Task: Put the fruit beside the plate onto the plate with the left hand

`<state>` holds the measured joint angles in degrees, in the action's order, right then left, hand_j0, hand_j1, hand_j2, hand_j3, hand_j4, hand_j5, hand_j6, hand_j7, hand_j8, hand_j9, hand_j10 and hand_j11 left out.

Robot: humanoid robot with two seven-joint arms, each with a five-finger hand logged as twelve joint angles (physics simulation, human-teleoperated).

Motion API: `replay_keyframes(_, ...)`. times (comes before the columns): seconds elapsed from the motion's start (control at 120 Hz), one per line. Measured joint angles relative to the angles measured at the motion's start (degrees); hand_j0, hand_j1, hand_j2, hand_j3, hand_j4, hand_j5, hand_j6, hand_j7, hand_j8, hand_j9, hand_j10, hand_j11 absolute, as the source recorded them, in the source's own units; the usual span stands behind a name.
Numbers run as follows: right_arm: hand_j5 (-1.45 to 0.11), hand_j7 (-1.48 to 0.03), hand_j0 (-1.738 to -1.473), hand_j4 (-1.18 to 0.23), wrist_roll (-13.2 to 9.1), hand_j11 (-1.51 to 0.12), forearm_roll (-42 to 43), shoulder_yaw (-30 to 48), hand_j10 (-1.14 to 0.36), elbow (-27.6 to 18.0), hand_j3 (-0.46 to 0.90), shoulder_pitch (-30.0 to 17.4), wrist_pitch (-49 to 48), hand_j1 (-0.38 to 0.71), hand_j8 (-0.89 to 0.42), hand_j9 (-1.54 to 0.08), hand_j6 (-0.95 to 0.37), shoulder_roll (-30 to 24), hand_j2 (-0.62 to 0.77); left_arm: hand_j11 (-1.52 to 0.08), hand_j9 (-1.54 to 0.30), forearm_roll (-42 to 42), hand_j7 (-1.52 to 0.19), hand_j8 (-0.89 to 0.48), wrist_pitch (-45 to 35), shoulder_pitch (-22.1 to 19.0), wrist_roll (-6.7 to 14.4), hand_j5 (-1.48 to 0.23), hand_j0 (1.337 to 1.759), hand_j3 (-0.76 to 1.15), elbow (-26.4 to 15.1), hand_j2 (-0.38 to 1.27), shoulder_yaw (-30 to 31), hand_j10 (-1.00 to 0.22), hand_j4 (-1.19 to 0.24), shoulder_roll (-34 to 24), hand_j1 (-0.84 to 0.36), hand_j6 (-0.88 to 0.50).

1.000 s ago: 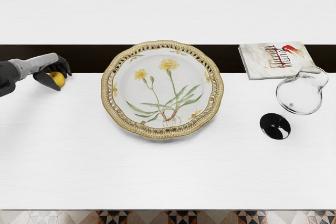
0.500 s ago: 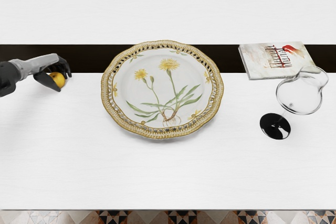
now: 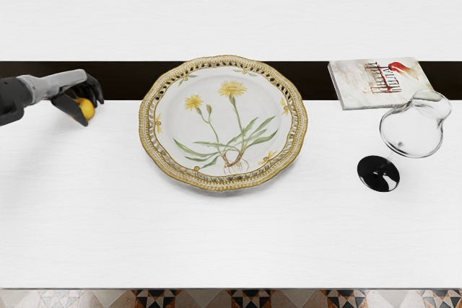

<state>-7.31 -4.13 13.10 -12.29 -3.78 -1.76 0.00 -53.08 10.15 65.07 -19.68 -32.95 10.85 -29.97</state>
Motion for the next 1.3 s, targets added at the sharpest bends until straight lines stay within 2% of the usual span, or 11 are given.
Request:
replay_keyframes(0.092, -0.03, -0.03, -1.658, -0.03, 0.0, -0.03, 0.0, 0.0, -0.03, 0.0, 0.00, 0.0, 0.0, -0.32, -0.03, -0.03, -0.03, 0.0, -0.01, -0.89, -0.89, 0.1, -0.88, -0.52, 1.2, 1.0, 0.0, -0.88, 1.656, 0.00, -0.4, 0.44, 0.0, -0.55, -0.68, -0.1, -0.30, -0.68)
replay_keyframes(0.317, -0.03, -0.03, -1.658, -0.03, 0.0, -0.03, 0.0, 0.0, -0.03, -0.1, 0.00, 0.0, 0.0, -0.32, -0.03, -0.03, -0.03, 0.0, -0.01, -0.90, -0.90, 0.3, -0.89, -0.52, 5.0, 2.5, 0.1, -0.89, 1.656, 0.00, -0.8, 0.39, -0.1, -0.55, -0.69, -0.6, -0.30, -0.68)
replay_keyframes(0.558, -0.03, -0.03, -1.658, -0.03, -0.1, -0.03, 0.0, 0.0, -0.03, -0.1, 0.00, 0.0, -0.1, -0.32, -0.03, -0.03, -0.03, 0.0, -0.01, -0.91, -0.91, 1.4, -0.90, -0.51, 11.0, 4.9, 0.0, -0.90, 1.656, 0.00, -3.8, 0.35, -0.5, -0.54, -0.70, -1.9, -0.28, -0.68)
replay_keyframes(0.725, -0.03, -0.03, -1.658, -0.03, -0.1, -0.03, 0.0, 0.0, -0.03, -0.2, 0.00, 0.0, -0.1, -0.32, -0.03, -0.03, -0.03, 0.0, -0.01, -0.92, -0.92, 2.6, -0.91, -0.50, 14.1, 5.9, 0.0, -0.91, 1.656, 0.00, -5.9, 0.40, -0.6, -0.54, -0.70, -2.9, -0.30, -0.67)
replay_keyframes(0.783, -0.03, -0.03, -1.658, -0.03, -0.1, -0.03, 0.0, 0.0, -0.03, -0.2, 0.00, 0.1, -0.1, -0.32, -0.03, -0.03, -0.03, 0.0, -0.01, -0.92, -0.92, 3.1, -0.91, -0.50, 14.9, 6.6, 0.0, -0.91, 1.656, 0.00, -6.5, 0.36, -0.6, -0.53, -0.70, -3.2, -0.29, -0.68)
replay_keyframes(1.3, -0.03, -0.03, -1.658, -0.03, -0.2, -0.03, 0.0, 0.0, -0.03, -0.2, 0.00, 0.1, -0.1, -0.32, -0.03, -0.03, -0.03, 0.0, -0.01, -0.96, -0.95, 6.2, -0.95, -0.47, 20.9, 11.1, 0.3, -0.95, 1.656, 0.00, -8.8, 0.55, -0.6, -0.49, -0.72, -3.6, -0.37, -0.65)
